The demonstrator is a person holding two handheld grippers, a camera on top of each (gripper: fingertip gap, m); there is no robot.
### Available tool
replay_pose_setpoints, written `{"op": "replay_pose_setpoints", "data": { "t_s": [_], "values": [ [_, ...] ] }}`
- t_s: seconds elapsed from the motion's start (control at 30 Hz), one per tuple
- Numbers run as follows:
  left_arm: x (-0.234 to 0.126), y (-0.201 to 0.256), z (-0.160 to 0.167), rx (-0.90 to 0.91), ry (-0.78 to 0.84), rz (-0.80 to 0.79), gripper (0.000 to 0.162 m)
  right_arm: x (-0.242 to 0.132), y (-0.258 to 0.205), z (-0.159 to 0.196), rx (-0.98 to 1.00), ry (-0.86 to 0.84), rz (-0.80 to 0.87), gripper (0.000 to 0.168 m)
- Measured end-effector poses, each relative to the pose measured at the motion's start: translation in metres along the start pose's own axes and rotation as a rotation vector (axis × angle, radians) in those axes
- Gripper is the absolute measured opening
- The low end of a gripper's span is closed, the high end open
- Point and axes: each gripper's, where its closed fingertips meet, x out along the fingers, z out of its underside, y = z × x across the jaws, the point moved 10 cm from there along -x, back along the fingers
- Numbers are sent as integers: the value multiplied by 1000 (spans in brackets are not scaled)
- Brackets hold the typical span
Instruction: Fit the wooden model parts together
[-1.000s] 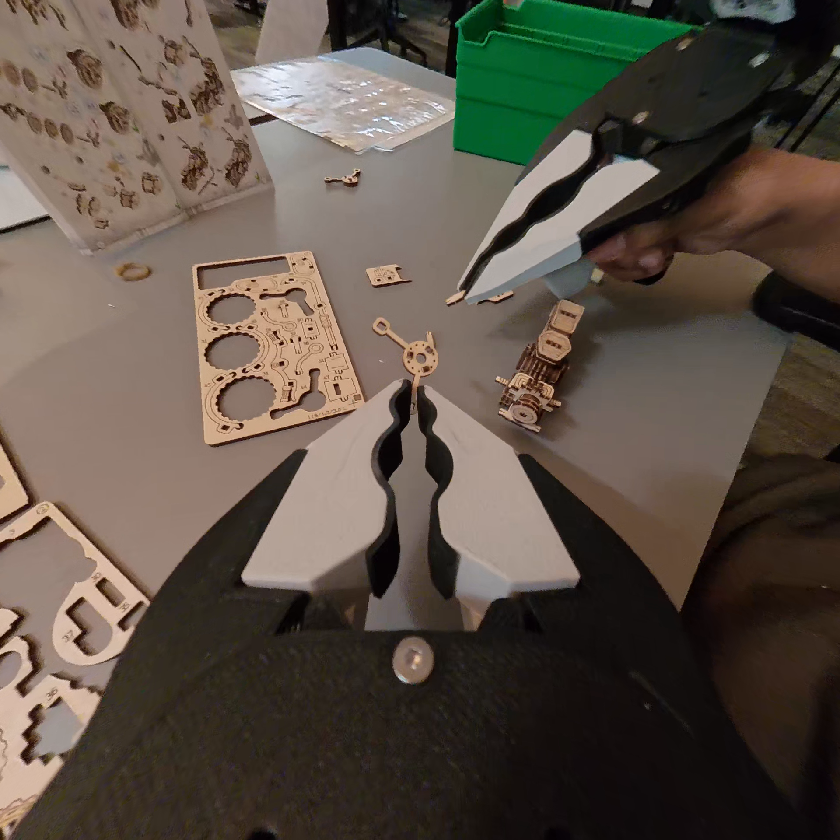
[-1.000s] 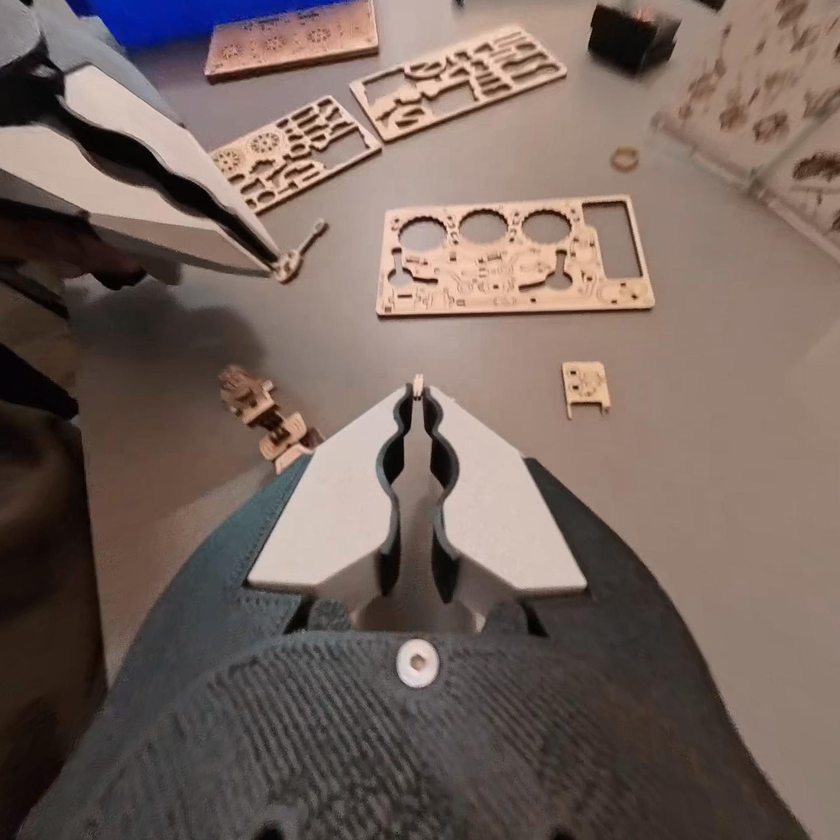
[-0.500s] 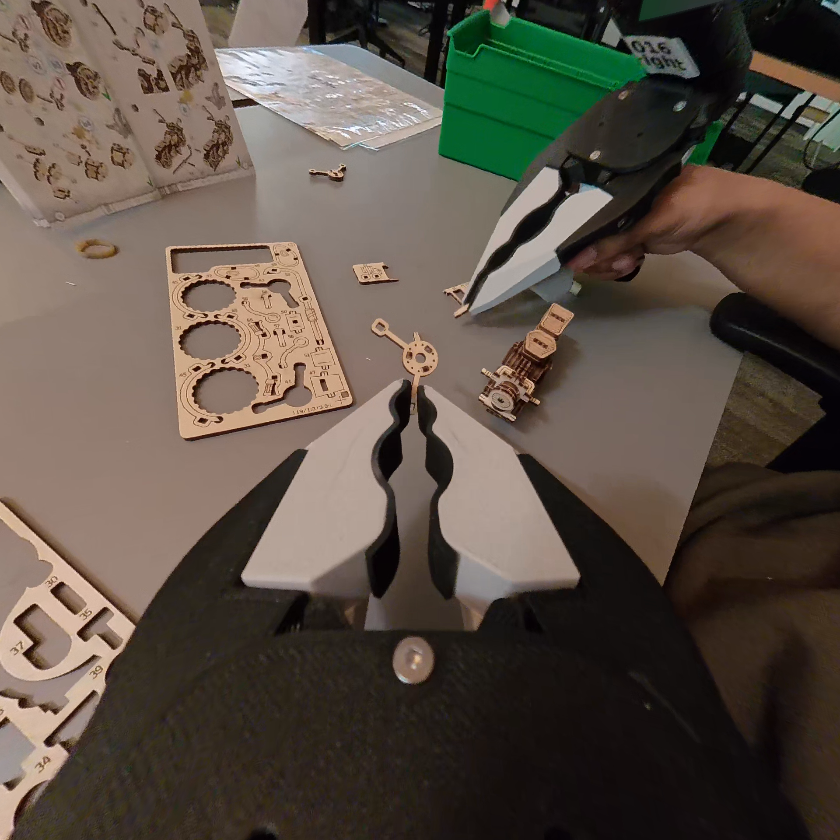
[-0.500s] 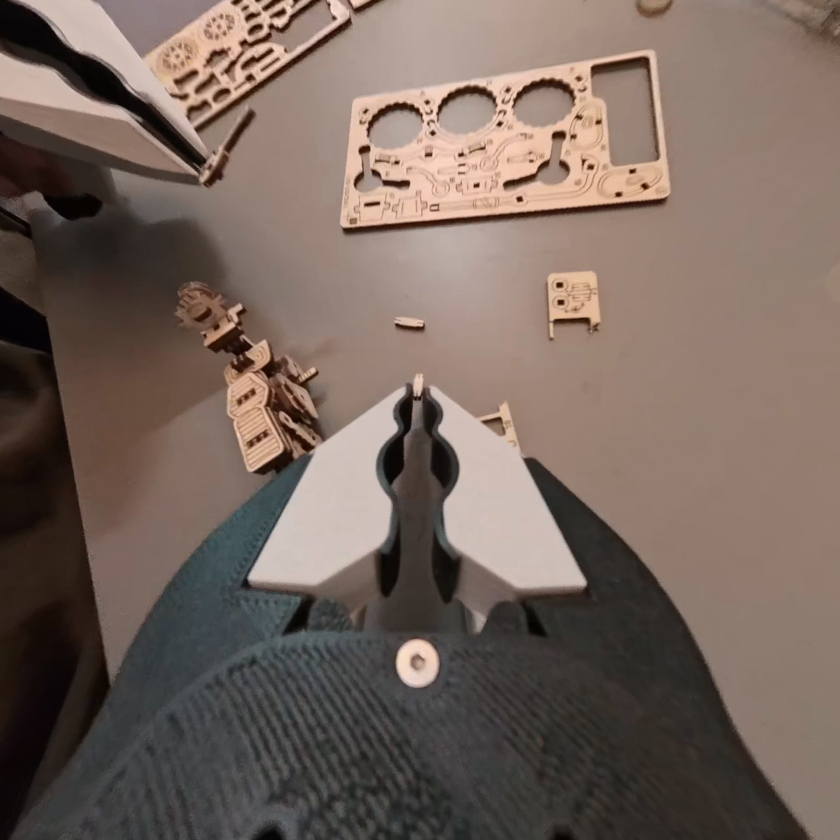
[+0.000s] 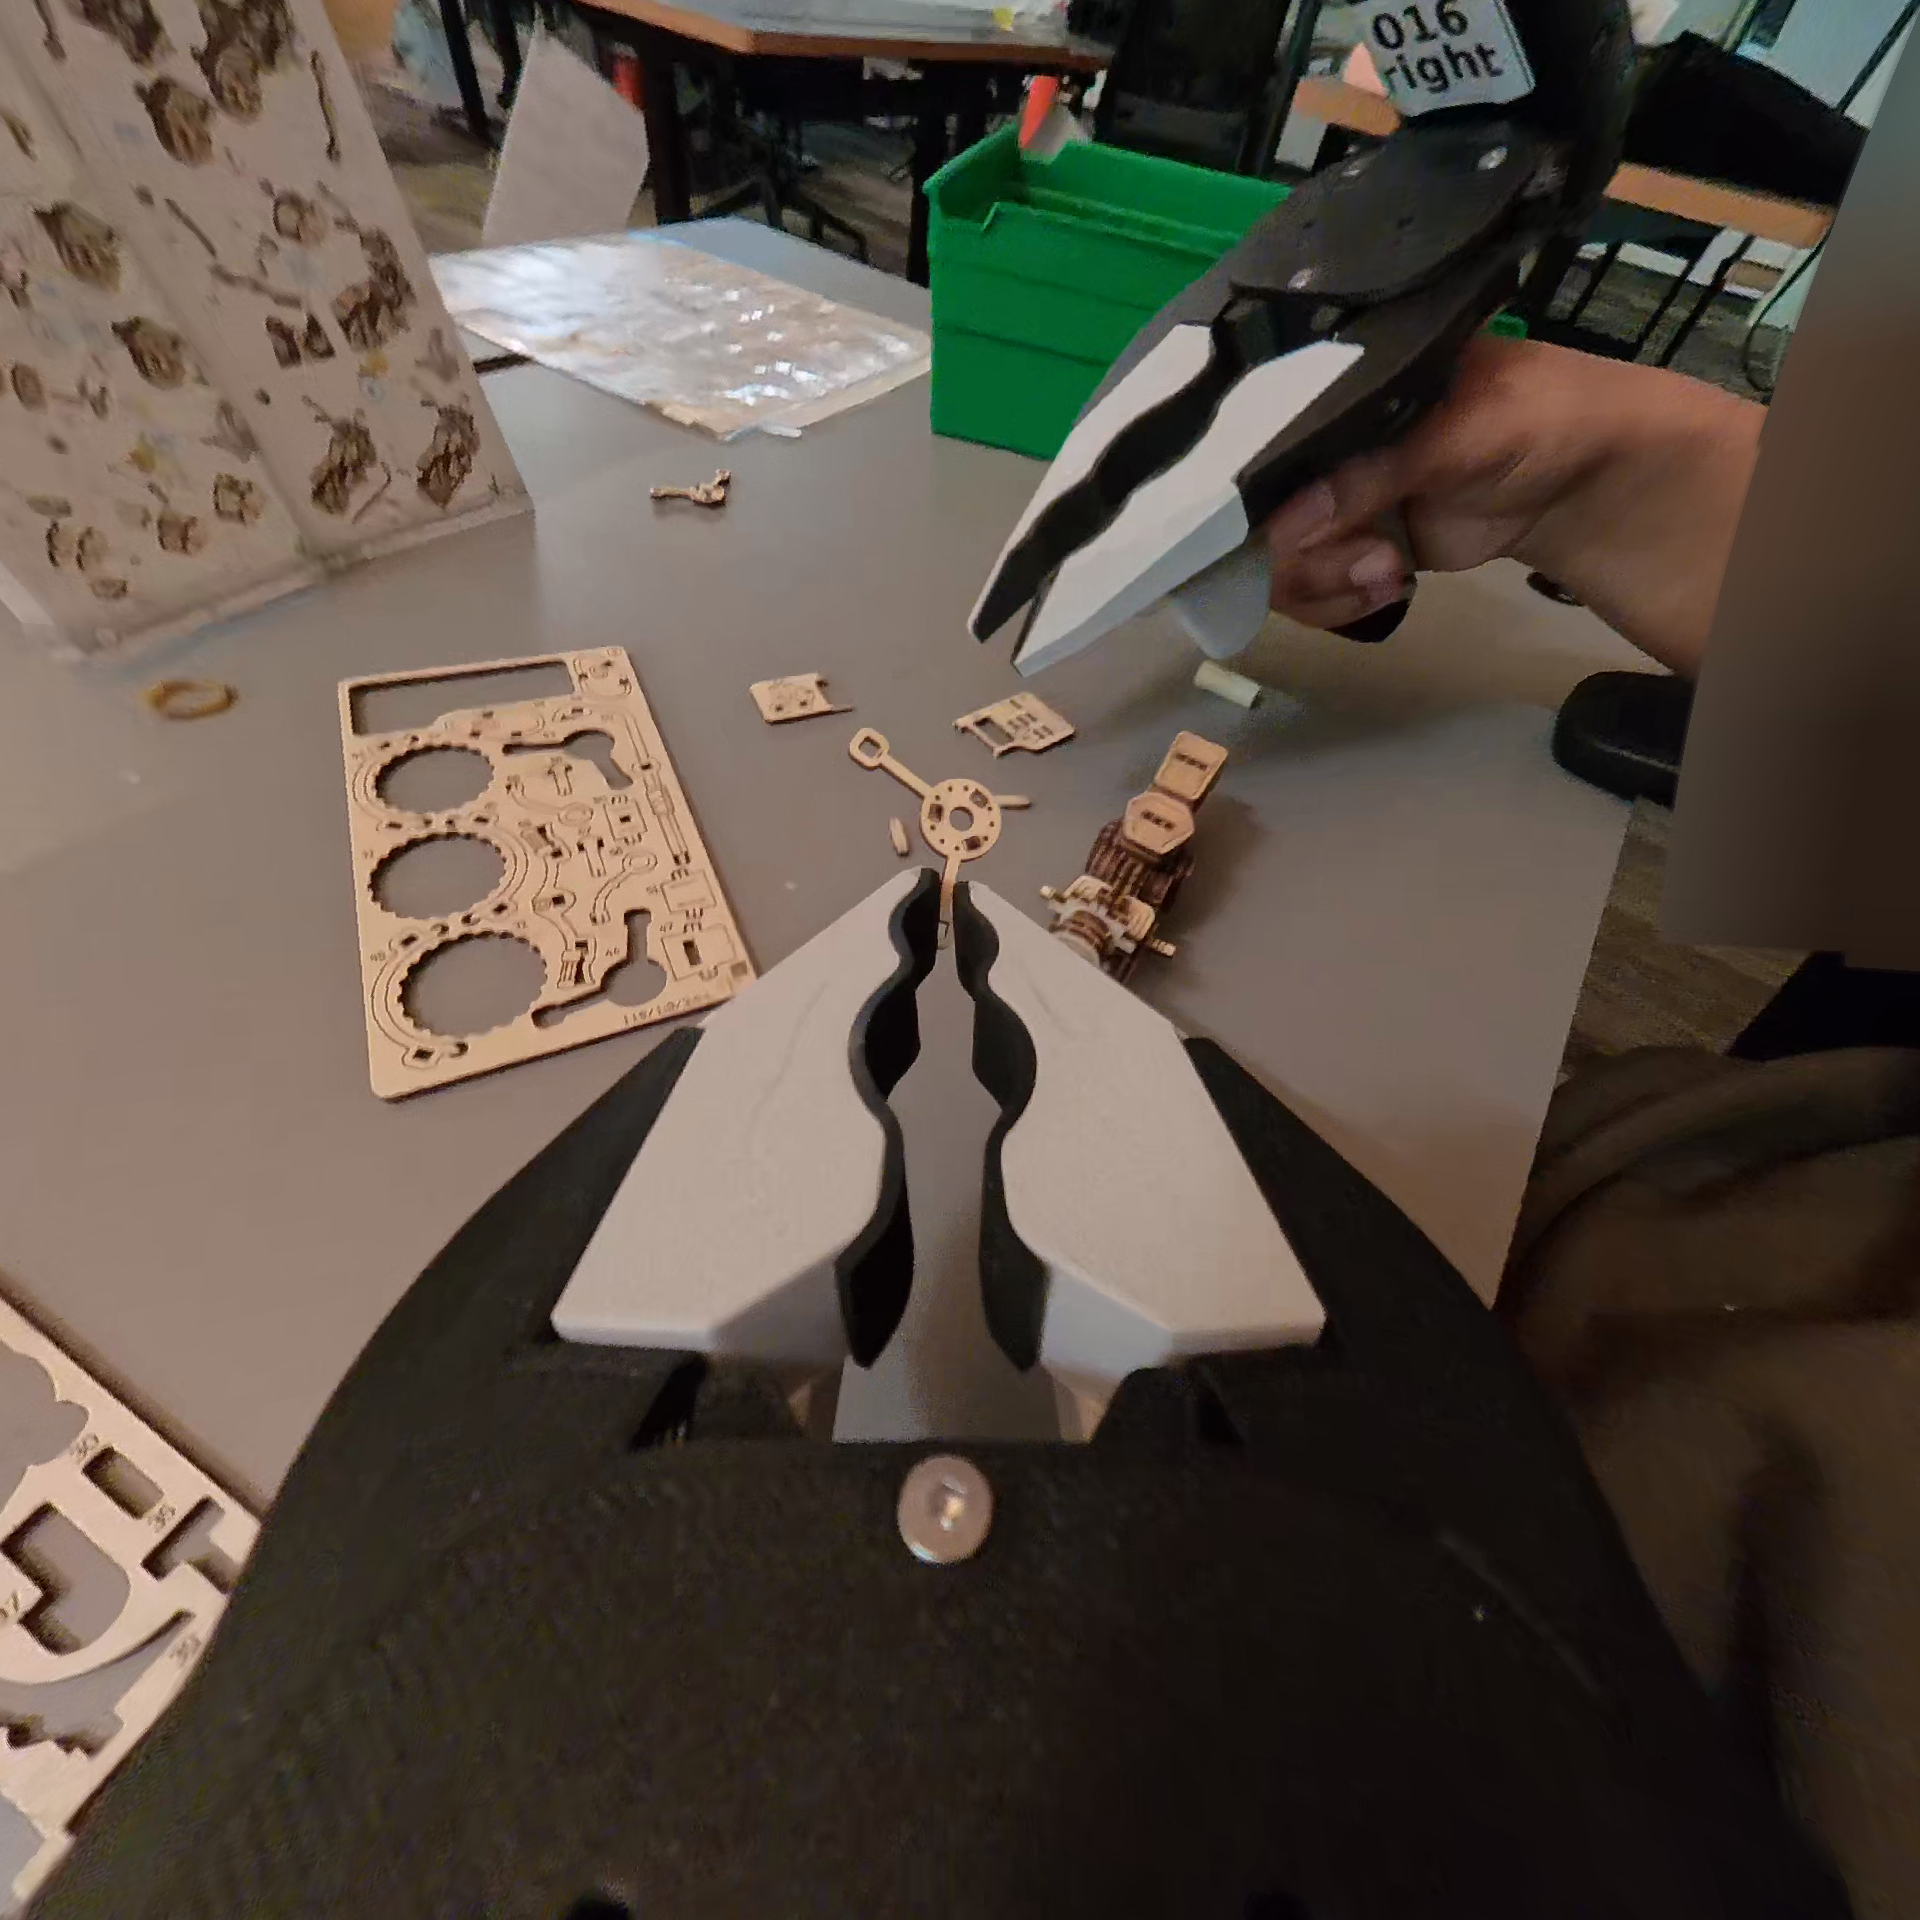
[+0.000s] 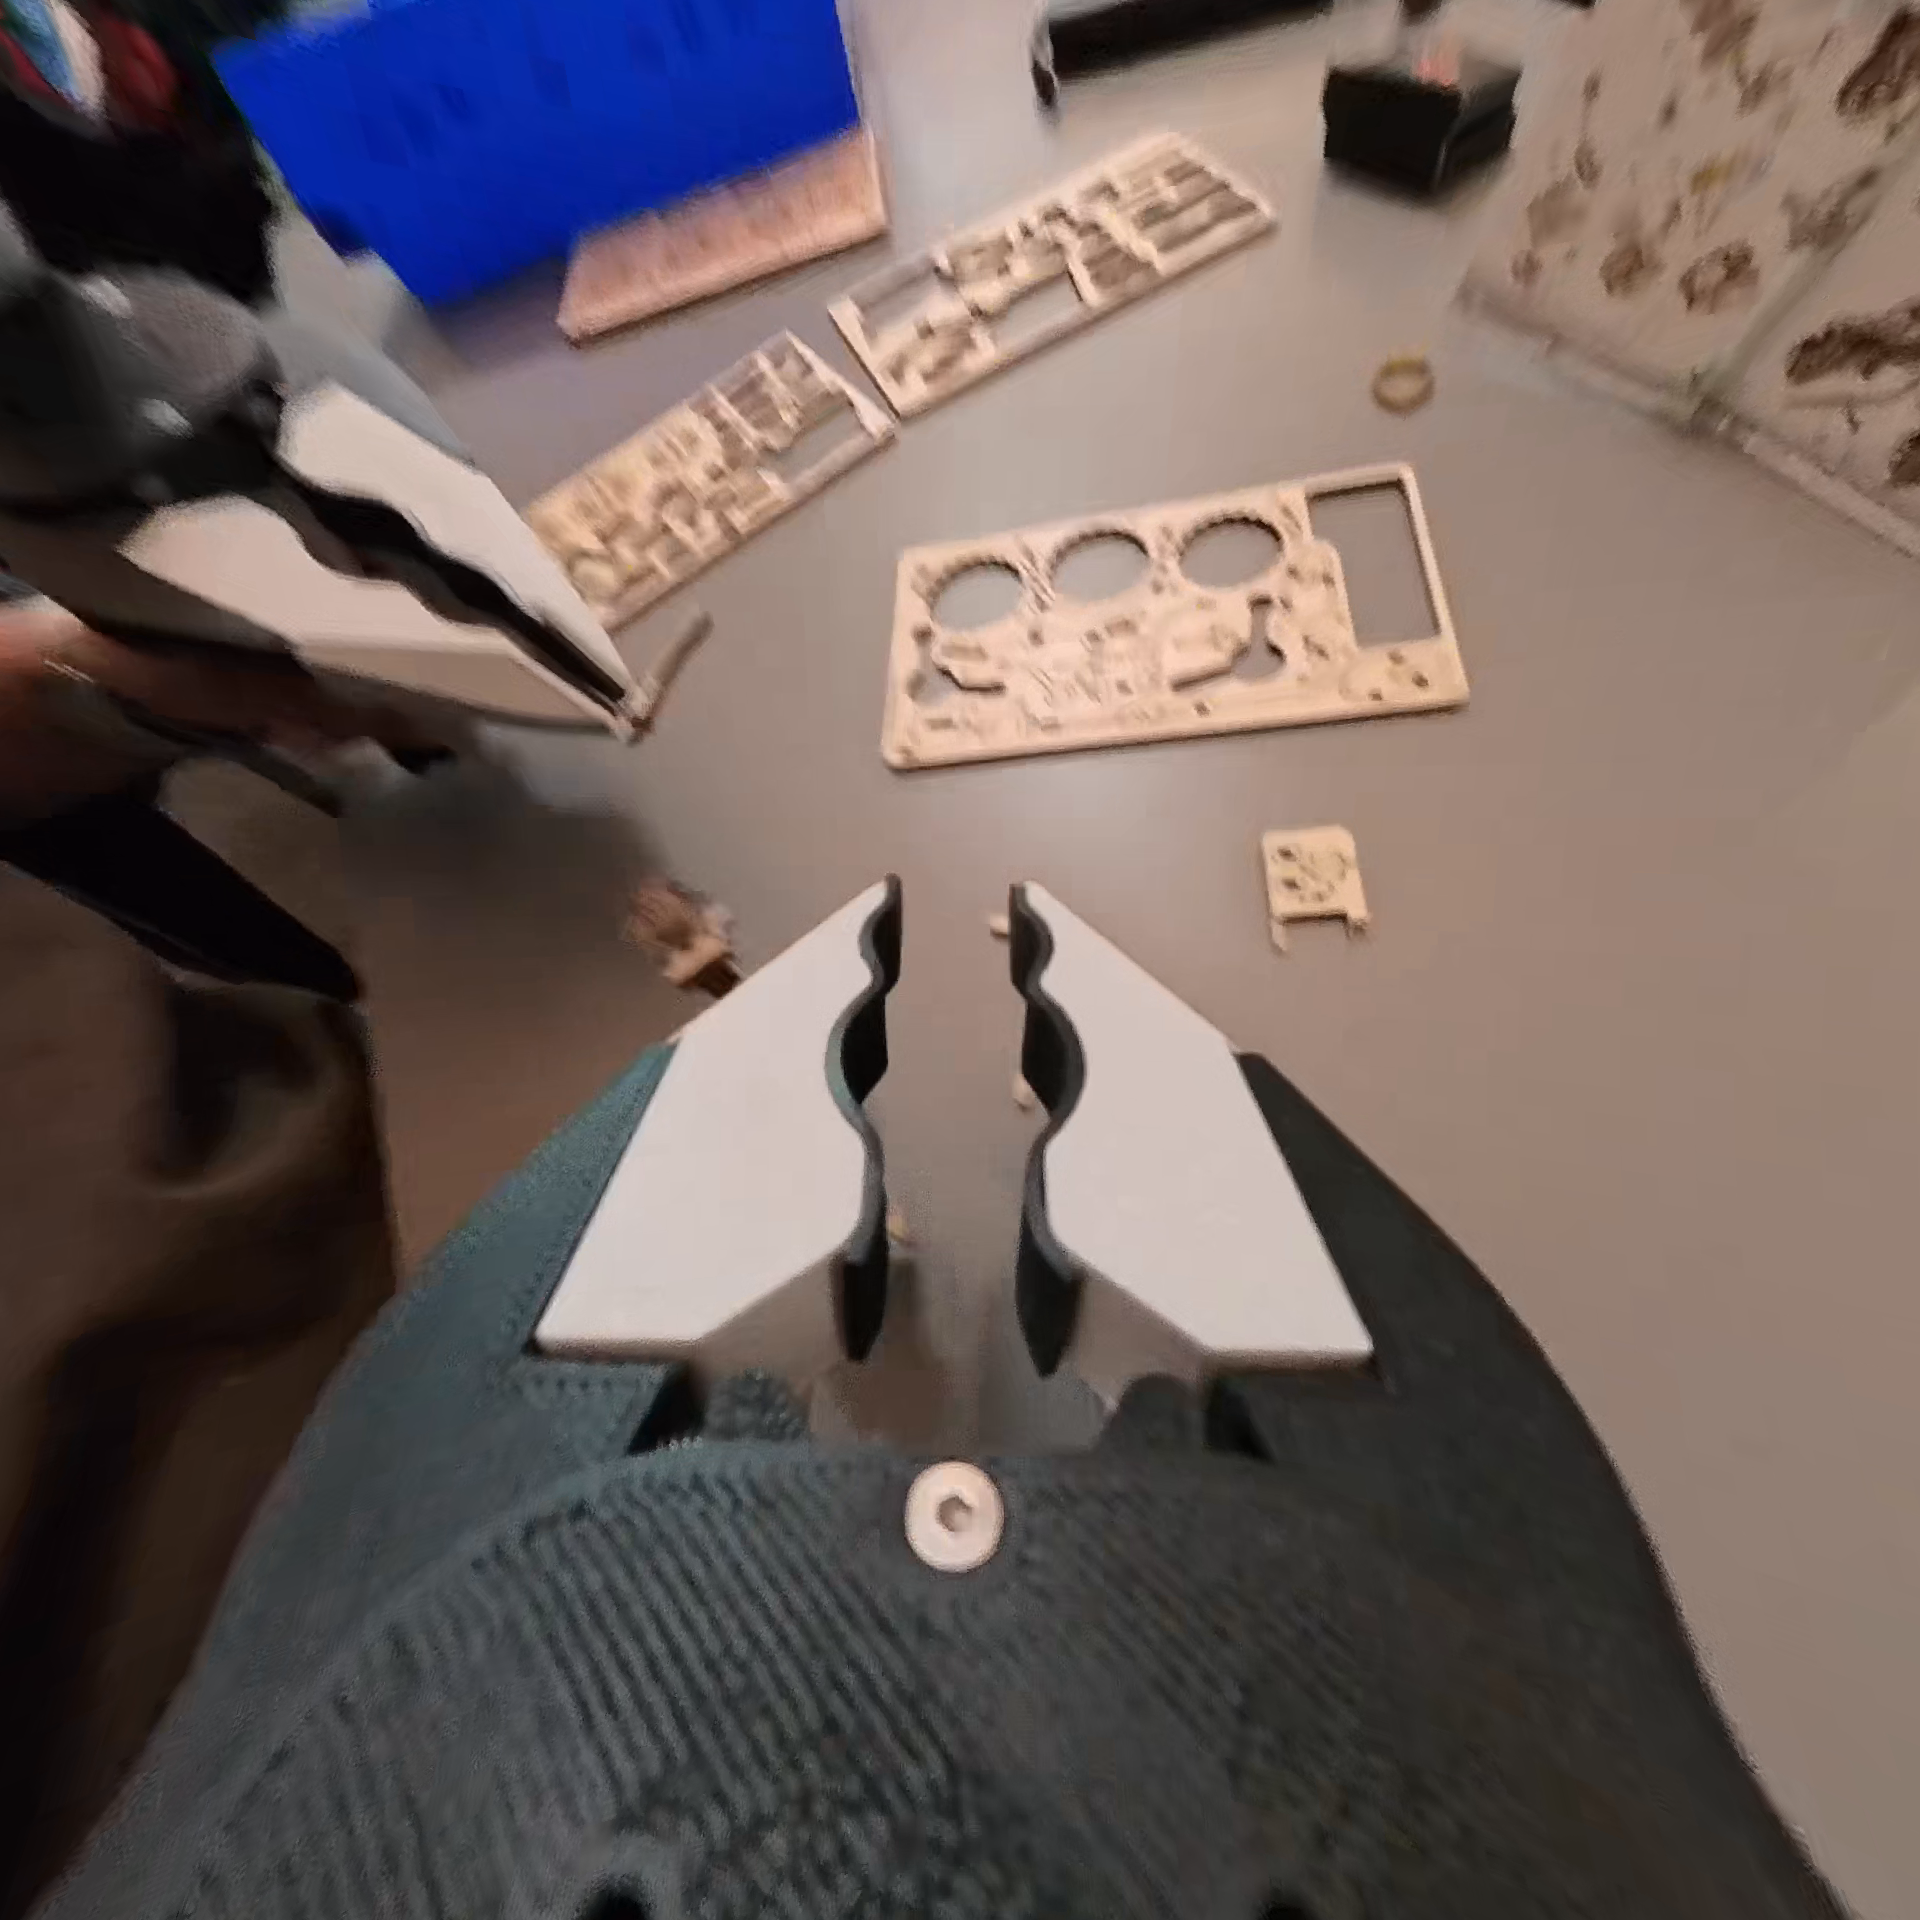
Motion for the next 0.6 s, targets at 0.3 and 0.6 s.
{"op": "replay_pose_setpoints", "data": {
  "t_s": [0.3,0.6],
  "values": [
    [-2,28,-7,244,61,27,0,19,-54,-16,148,34,-257,21],
    [-4,25,-7,170,89,57,6,22,-52,-14,254,111,-390,4]
  ]
}}
